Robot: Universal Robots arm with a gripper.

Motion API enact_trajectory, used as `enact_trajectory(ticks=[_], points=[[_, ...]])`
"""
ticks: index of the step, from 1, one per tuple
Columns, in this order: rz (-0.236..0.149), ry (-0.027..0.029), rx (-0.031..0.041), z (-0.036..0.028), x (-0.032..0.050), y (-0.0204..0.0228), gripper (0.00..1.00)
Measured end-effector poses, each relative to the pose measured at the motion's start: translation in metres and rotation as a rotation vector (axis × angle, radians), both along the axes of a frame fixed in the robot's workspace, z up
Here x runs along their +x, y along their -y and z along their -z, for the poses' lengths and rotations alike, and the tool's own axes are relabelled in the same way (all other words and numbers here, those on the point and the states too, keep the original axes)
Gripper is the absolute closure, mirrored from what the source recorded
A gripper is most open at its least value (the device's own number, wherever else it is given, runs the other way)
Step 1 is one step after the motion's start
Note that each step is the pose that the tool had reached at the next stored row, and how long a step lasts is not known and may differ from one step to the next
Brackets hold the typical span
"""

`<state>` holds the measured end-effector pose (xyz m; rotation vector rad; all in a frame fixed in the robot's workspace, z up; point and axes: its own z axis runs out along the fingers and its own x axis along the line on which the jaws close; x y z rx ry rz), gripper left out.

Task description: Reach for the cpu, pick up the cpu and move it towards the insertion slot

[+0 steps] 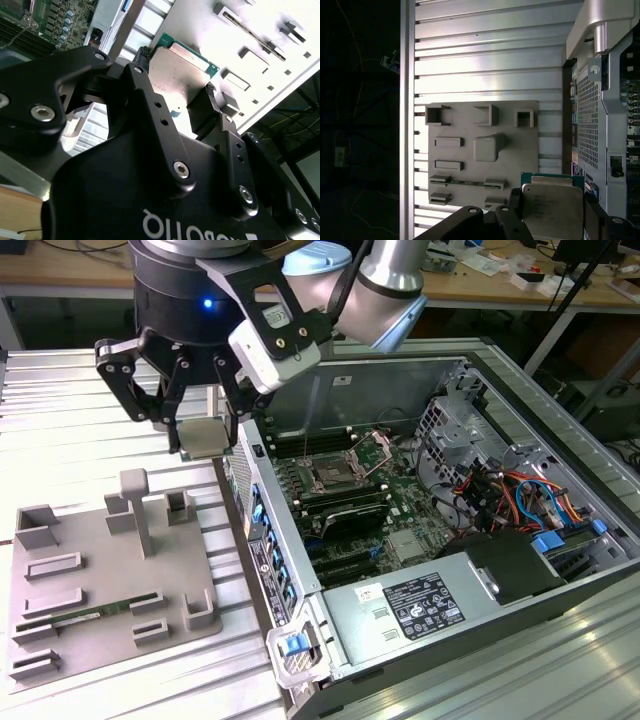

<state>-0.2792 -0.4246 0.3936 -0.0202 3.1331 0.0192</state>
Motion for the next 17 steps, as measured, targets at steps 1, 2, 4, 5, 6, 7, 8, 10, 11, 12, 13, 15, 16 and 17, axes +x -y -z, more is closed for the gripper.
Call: enact_trajectory(ticks=[1, 2, 4, 5, 6, 7, 8, 10, 11, 12, 13, 15, 16, 17], points=[[0.0, -0.0001, 0.0, 0.0, 0.0005, 0.0, 0.45], [0.0, 0.0, 0.0, 0.0, 0.001, 0.0, 0.45], [0.0, -0.0001, 0.0, 0.0, 0.0017, 0.0, 0.45], [0.0, 0.0, -0.0001, 0.0, 0.002, 0.0, 0.45], [0.0, 0.0, 0.0, 0.0, 0.0024, 0.0, 0.45], [0.0, 0.0, 0.0, 0.0, 0.0027, 0.0, 0.45], [0.0, 0.0, 0.0, 0.0, 0.0031, 0.0, 0.45], [0.0, 0.0, -0.0001, 0.0, 0.0038, 0.0, 0.45], [0.0, 0.0, -0.0001, 0.0, 0.0042, 0.0, 0.45], [0.0, -0.0001, -0.0001, 0.0, 0.0045, 0.0, 0.45], [0.0, -0.0001, 0.0, 0.0, 0.0049, 0.0, 0.45], [0.0, 0.0, -0.0001, 0.0, 0.006, 0.0, 0.45], [0.0, 0.0, 0.0, 0.0, 0.0065, 0.0, 0.45], [0.0, 0.0, -0.0001, 0.0, 0.0073, 0.0, 0.45]])
